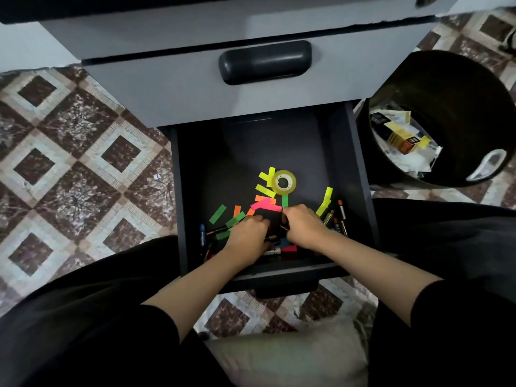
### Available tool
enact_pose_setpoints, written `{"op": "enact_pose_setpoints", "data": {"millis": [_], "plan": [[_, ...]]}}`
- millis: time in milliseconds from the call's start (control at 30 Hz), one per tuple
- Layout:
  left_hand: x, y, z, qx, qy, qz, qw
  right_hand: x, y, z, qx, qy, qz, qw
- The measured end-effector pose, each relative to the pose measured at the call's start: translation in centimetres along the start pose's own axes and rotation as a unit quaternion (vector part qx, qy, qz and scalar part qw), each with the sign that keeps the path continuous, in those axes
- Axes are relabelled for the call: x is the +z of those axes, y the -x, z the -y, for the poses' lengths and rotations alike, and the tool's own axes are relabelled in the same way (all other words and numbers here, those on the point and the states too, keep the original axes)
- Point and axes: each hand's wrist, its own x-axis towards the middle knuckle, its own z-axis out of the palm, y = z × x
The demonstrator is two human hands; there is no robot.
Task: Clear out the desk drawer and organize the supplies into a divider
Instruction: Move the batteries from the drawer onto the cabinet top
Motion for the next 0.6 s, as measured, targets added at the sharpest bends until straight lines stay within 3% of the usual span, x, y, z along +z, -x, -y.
{"op": "enact_pose_setpoints", "data": {"millis": [267, 600], "plan": [[-0.3, -0.3, -0.3, 0.019, -0.061, 0.026, 0.998, -0.3, -0.2, -0.6, 0.047, -0.021, -0.024, 0.998], [-0.4, -0.7, 0.9, -0.031, -0.019, 0.039, 0.999, -0.3, -0.5, -1.0, 0.037, -0.066, -0.021, 0.997]]}}
